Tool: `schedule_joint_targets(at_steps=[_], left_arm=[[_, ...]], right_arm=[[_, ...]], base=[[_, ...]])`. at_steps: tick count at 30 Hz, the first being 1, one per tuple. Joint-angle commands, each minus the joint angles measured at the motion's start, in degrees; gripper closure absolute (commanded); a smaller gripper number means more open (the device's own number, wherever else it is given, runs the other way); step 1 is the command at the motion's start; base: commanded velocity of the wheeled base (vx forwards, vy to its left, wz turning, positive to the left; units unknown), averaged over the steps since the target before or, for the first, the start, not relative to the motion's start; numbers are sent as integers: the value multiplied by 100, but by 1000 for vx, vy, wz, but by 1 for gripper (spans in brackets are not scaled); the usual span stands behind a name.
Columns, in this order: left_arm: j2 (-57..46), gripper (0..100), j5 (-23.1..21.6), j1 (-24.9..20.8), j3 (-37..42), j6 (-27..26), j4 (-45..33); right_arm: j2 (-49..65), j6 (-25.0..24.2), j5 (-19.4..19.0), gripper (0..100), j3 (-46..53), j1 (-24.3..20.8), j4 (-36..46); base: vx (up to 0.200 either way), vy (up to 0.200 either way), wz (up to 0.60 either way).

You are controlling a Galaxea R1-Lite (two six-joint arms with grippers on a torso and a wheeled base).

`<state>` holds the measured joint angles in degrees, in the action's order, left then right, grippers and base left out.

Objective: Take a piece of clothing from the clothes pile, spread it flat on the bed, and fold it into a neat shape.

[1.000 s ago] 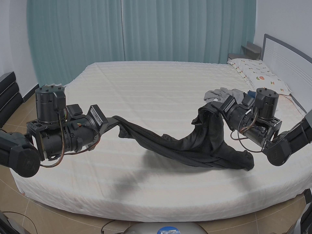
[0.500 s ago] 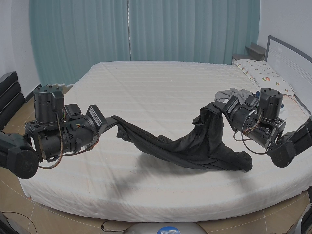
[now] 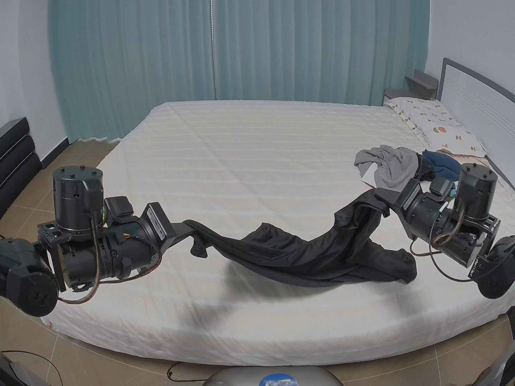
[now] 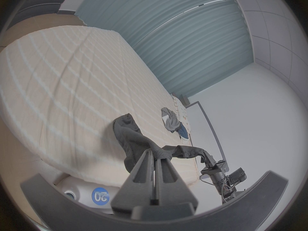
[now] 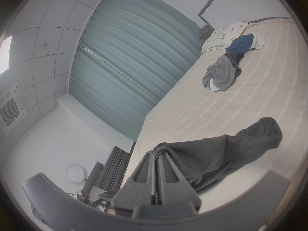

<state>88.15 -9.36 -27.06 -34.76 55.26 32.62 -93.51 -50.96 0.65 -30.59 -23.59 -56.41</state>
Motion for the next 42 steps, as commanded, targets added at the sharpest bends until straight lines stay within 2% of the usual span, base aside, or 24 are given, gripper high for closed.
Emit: schedule_joint_targets(at_steps=[1, 5, 10, 12, 14, 18, 21, 24, 26, 30, 37, 42], left_arm=[[-782, 100, 13, -97, 180, 2, -265], [-1256, 100, 13, -168, 92, -42, -722], [-2267, 100, 31, -256, -172, -209, -1329], [-2364, 100, 49, -282, -260, -209, -1425], [-2548, 100, 286, -256, -673, -217, -1856], [-2540, 100, 365, -203, -1200, -253, -2181], [-2434, 100, 374, -150, -1824, -270, -2480], [-2003, 100, 374, 26, -2396, -270, -2770], [-1626, 100, 374, 131, -2765, -270, -2963], [-1002, 100, 383, 324, -3116, -261, -2972], [97, 100, 303, 615, -3784, -235, -3113], [704, 100, 295, 694, -4057, -209, -3025]], right_arm=[[914, 16, -12, 100, 404, -58, 77], [1459, 51, 6, 100, 352, -58, 481], [2707, 68, 41, 100, -18, -278, 1809], [2883, 77, 67, 100, -123, -313, 1976], [3313, 253, 76, 100, -756, -287, 2608], [3480, 394, 85, 100, -1600, -260, 3127], [3331, 499, 67, 100, -2584, -93, 3478], [2927, 561, 6, 100, -3630, 258, 3821], [2496, 859, 14, 100, -4184, 540, 4050], [1898, 1009, -3, 100, -4553, 874, 4050], [1098, 1009, 41, 100, -4790, 970, 3944], [334, 1009, 76, 100, -4852, 988, 3399]], base=[[-200, 0, 0], [-150, 0, 0], [0, 0, 0], [0, 0, 0], [0, 0, 0], [0, 0, 0], [0, 0, 0], [0, 0, 0], [0, 0, 0], [0, 0, 0], [0, 0, 0], [200, 0, 0]])
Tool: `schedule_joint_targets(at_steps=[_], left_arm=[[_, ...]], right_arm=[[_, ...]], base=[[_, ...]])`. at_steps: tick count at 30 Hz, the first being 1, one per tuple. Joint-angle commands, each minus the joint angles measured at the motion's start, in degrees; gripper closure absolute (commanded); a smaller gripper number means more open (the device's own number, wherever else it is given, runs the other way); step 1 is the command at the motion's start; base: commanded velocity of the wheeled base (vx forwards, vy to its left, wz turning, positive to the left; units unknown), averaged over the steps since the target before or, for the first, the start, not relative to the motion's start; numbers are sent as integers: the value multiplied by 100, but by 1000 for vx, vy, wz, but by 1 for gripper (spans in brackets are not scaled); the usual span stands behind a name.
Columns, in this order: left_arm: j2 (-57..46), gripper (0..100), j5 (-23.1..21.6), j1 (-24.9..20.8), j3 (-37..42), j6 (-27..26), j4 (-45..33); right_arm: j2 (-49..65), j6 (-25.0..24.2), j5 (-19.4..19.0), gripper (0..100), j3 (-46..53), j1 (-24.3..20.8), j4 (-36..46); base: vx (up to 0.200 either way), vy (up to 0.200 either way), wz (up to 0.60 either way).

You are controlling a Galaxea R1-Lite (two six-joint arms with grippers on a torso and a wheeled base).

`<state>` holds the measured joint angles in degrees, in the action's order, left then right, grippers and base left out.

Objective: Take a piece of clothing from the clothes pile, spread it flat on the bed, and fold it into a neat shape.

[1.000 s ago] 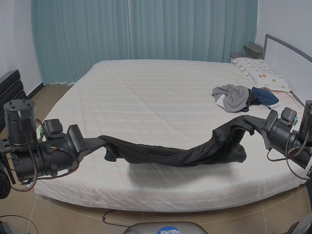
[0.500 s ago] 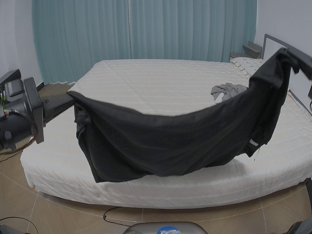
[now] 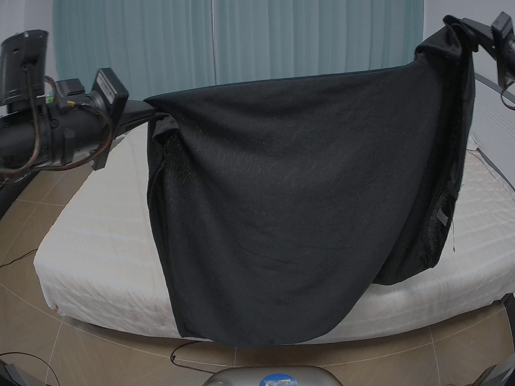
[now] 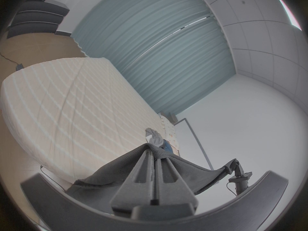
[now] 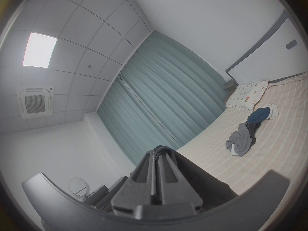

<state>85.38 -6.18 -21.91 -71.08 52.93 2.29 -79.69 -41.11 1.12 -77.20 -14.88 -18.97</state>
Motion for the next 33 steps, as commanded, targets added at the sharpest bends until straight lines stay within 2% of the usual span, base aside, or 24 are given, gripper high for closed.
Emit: schedule_joint_targets(at_steps=[1, 8, 13, 17, 19, 23, 24, 26, 33], left_arm=[[1051, 100, -32, 204, -477, 33, 8], [1762, 100, -85, 354, -819, 33, 17], [2158, 100, -103, 389, -1039, 24, 17], [2817, 100, -454, 424, -1153, 7, 34], [3046, 100, -472, 442, -1276, 15, 34], [3336, 100, -454, 442, -1426, 15, 34], [3784, 100, -393, 442, -1628, -2, 34], [4021, 100, -366, 442, -1760, 7, 34], [4777, 100, -129, 433, -2208, 7, 228]], right_arm=[[-1198, 33, 28, 100, -199, 135, -450], [-2077, 120, 46, 100, -172, 249, -1118], [-2446, 112, 55, 100, -181, 240, -1162], [-2894, 120, 204, 100, -67, 179, -1390], [-3132, 129, 283, 100, -40, 161, -1505], [-3386, 138, 310, 100, -49, 170, -1619], [-3747, 138, 319, 100, -40, 196, -1636], [-4002, 138, 336, 100, -58, 223, -1645], [-5065, 103, 600, 100, -304, 293, -1680]], base=[[200, 0, 0], [200, 0, 0], [200, 0, 0], [200, 0, 0], [200, 0, 0], [0, 0, 0], [0, 0, 0], [0, 0, 0], [0, 0, 0]])
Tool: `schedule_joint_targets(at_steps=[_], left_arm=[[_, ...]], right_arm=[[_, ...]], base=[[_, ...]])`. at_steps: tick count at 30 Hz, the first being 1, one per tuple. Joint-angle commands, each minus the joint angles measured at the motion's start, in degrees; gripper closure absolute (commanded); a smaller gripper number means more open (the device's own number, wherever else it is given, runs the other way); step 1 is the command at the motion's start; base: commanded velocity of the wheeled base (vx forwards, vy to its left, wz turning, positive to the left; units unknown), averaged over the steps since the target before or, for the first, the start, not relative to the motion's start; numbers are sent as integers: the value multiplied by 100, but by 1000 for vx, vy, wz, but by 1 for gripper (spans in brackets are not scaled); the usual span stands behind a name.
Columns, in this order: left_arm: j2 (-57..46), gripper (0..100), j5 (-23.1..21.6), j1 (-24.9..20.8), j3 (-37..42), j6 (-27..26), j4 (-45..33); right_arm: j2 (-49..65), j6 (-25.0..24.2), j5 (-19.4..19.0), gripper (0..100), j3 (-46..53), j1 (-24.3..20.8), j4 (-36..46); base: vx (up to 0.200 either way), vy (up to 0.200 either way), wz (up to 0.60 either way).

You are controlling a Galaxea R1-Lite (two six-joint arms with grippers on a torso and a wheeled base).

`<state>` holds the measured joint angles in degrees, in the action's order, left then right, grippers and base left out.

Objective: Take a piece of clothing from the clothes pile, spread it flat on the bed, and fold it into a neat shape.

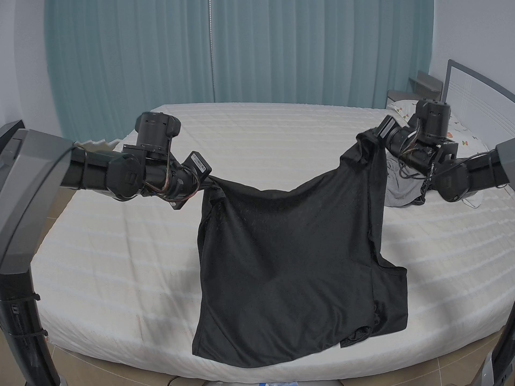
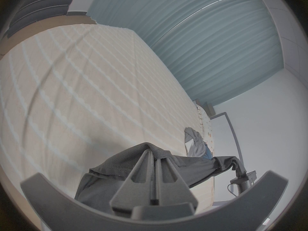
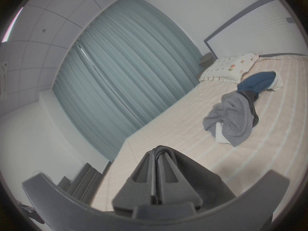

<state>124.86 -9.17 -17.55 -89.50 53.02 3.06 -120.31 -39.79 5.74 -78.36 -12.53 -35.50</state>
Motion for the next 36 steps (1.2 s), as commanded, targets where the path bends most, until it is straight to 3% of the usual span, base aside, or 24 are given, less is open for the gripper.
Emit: schedule_joint_targets(at_steps=[1, 6, 16, 17, 23, 28, 32, 33, 36], left_arm=[[909, 100, 231, -2, -392, -11, 239], [1190, 100, 354, 15, -480, -19, 467], [1551, 100, 275, -55, -639, -2, 424], [1603, 0, 275, -55, -709, 7, 415], [1665, 0, 354, -20, -893, 209, 415], [1621, 0, 381, 165, -849, 473, 406], [1630, 0, 697, 305, -876, 482, 424], [1647, 0, 899, 384, -902, 499, 450], [1656, 0, 969, 463, -911, 482, 485]], right_arm=[[-1144, -38, 173, 100, -259, 67, -27], [-1812, -73, 393, 100, -821, 155, -10], [-2339, -73, 393, 100, -865, 137, 52], [-2392, -73, 393, 0, -874, 137, 52], [-2366, -73, 384, 0, -786, 190, 78], [-1988, -99, 393, 0, -742, 532, 122], [-1627, -495, 393, 0, -637, 682, 122], [-1372, -881, 340, 0, -566, 770, 131], [-1197, -1163, 296, 0, -338, 787, 113]], base=[[0, 0, 0], [0, 0, 0], [0, 0, 0], [0, 0, 0], [0, 0, 0], [0, 0, 0], [0, 0, 0], [0, 0, 0], [0, 0, 0]])
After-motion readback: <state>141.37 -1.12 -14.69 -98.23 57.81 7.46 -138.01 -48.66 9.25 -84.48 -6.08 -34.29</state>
